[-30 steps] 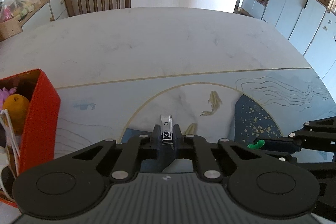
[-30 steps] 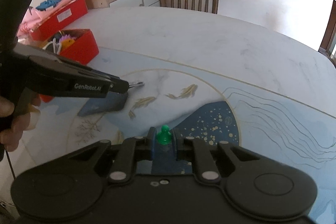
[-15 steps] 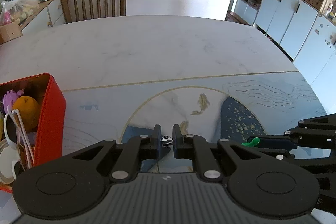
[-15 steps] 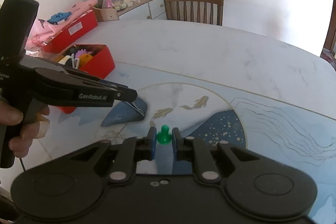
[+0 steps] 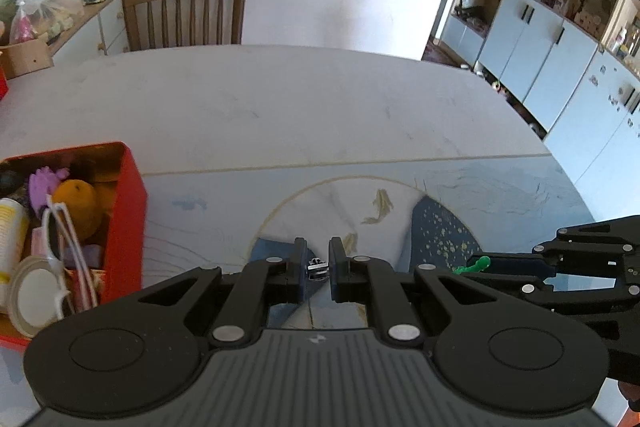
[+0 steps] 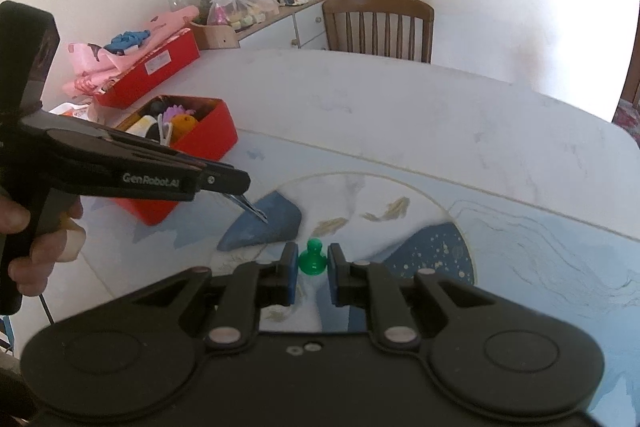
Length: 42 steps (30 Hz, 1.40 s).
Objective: Organize rigid objects
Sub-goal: 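Carry the nail clipper and green figure over the red tin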
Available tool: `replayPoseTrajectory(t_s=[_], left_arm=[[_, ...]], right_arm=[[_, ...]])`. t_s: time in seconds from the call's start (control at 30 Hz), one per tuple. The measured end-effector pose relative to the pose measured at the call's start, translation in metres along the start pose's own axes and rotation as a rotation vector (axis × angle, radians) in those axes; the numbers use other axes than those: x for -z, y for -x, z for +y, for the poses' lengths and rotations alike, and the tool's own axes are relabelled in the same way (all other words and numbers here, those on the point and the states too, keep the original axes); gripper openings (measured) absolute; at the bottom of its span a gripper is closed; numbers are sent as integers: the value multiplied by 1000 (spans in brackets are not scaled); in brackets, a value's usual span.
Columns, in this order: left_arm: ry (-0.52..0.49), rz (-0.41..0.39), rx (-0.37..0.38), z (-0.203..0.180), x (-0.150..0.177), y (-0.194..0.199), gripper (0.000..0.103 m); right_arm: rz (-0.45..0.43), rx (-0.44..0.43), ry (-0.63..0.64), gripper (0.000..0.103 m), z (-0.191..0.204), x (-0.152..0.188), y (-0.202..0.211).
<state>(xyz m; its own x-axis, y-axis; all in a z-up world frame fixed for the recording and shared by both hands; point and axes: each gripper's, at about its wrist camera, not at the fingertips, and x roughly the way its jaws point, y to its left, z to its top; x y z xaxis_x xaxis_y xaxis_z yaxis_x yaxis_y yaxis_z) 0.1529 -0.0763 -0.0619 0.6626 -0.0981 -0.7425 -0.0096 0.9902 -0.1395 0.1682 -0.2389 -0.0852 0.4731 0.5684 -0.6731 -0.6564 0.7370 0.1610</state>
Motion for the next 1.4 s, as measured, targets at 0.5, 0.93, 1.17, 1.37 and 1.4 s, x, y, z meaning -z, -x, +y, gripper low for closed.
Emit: replayPoseTrajectory(t_s=[0.5, 0.93, 1.17, 1.37, 1.4], left_arm=[[41, -100, -26, 49, -25, 44, 11], [91, -155, -58, 124, -33, 83, 11], [125, -161, -77, 171, -34, 93, 11], [146, -143, -91, 208, -31, 86, 11], [153, -138, -91, 214, -30, 83, 11]], right_arm=[[-36, -38, 101, 14, 50, -46, -6], [-37, -103, 152, 14, 113, -91, -39], [-22, -102, 169, 14, 147, -107, -67], [15, -67, 177, 14, 163, -114, -102], [22, -59, 184, 14, 165, -114, -109]])
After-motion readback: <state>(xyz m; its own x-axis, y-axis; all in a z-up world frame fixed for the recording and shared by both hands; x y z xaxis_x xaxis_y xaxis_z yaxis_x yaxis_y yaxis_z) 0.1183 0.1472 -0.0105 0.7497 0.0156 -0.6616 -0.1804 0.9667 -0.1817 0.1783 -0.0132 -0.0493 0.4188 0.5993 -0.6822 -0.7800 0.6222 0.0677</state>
